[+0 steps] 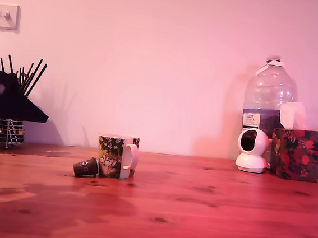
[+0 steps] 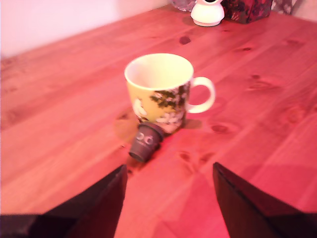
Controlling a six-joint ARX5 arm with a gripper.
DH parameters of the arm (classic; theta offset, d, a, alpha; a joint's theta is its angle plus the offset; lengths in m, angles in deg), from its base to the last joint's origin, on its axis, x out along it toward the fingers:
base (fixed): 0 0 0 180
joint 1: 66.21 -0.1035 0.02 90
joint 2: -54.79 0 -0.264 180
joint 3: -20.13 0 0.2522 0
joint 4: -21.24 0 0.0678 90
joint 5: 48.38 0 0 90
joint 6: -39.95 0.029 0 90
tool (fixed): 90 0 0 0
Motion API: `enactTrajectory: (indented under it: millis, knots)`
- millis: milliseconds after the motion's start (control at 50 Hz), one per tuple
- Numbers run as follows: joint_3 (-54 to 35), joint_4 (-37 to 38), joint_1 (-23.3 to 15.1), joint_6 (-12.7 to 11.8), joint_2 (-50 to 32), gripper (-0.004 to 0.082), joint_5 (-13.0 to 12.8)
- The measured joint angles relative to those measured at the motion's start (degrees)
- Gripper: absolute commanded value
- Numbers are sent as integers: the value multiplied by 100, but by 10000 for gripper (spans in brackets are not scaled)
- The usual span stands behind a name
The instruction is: Pick up the coffee capsules from the table one by one and drop them inside the nearest coffee cup
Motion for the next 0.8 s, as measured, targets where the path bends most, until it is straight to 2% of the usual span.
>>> enactTrajectory:
  millis: [220,480,800]
  knots:
    - [289,63,4,254,542,501,2]
    - [870,55,92,308,1110,504,11]
    - [1580,-262,306,341,1731,503,210]
